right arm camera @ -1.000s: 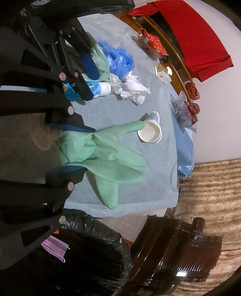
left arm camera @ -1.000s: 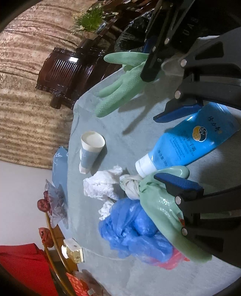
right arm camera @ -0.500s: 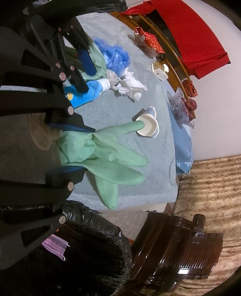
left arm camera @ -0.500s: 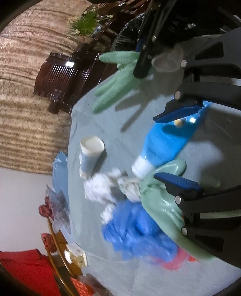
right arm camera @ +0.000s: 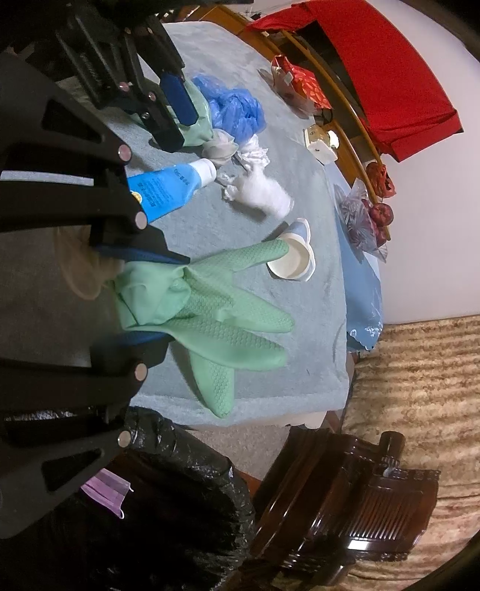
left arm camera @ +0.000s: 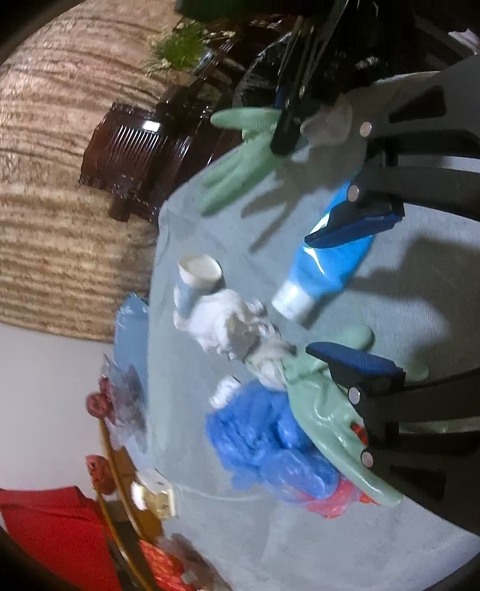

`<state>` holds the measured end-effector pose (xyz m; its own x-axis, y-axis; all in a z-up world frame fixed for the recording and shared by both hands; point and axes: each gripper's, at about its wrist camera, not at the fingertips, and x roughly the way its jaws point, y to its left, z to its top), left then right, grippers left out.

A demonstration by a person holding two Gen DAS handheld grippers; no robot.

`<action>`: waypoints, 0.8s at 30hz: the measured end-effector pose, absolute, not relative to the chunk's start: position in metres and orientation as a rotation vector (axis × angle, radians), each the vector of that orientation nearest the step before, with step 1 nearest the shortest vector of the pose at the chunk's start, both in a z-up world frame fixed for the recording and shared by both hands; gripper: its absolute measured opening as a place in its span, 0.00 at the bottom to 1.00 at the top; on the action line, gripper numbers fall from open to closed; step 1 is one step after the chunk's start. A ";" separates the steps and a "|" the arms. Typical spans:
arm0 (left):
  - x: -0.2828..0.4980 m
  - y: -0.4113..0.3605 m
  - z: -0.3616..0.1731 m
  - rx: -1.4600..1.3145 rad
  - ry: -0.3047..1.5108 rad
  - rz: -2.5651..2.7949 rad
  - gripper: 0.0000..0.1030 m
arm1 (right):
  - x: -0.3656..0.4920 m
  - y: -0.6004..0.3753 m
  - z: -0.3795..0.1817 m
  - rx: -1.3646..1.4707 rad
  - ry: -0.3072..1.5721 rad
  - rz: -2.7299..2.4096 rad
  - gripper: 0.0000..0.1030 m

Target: Collect trash

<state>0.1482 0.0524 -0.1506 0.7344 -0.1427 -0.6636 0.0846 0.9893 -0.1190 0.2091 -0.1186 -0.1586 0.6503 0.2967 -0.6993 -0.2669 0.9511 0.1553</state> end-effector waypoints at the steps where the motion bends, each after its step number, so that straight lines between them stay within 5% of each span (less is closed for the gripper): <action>1: 0.148 0.050 -0.149 -0.062 0.722 -0.118 0.51 | 0.209 -0.119 -0.158 0.039 0.801 0.319 0.30; 17: 0.153 0.072 -0.168 -0.011 0.793 0.013 0.50 | 0.205 -0.112 -0.154 0.025 0.799 0.329 0.30; 20: 0.154 0.074 -0.171 -0.016 0.803 0.027 0.31 | 0.204 -0.111 -0.153 0.023 0.796 0.330 0.30; 22: 0.151 0.076 -0.167 -0.019 0.790 0.030 0.10 | 0.202 -0.110 -0.151 0.022 0.793 0.330 0.30; 24: 0.146 0.078 -0.159 -0.026 0.759 0.024 0.04 | 0.200 -0.109 -0.148 0.018 0.785 0.333 0.30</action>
